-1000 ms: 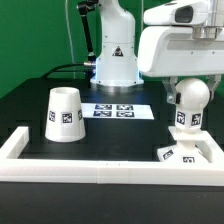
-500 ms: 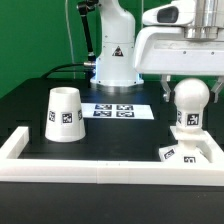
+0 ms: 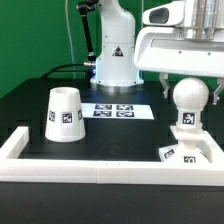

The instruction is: Assemble lamp

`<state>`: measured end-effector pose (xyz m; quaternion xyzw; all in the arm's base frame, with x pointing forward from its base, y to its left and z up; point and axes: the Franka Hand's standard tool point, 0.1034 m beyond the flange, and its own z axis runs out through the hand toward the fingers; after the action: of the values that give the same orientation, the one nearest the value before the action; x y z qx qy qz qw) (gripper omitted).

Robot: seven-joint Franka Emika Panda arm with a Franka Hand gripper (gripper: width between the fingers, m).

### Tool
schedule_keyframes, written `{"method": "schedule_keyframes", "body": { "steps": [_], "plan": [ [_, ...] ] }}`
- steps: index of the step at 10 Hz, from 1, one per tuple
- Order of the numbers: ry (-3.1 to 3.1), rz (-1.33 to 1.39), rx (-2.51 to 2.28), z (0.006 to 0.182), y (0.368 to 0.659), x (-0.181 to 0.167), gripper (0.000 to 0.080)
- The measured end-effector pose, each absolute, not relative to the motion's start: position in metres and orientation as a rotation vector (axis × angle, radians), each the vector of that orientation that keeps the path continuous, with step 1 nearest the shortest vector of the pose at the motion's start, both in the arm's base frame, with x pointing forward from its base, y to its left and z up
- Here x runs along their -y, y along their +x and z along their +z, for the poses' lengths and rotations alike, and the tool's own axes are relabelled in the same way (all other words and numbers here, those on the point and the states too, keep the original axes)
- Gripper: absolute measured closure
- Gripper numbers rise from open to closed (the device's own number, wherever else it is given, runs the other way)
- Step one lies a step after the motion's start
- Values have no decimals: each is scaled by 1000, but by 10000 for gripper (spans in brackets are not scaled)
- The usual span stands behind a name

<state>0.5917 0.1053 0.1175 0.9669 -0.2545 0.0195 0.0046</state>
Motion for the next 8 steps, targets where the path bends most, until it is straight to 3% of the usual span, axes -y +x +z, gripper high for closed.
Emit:
{"method": "schedule_keyframes", "body": {
  "steps": [4, 8],
  "plan": [
    [2894, -8, 1290, 118, 591, -109, 220],
    [2841, 0, 1422, 118, 593, -109, 220]
  ]
}}
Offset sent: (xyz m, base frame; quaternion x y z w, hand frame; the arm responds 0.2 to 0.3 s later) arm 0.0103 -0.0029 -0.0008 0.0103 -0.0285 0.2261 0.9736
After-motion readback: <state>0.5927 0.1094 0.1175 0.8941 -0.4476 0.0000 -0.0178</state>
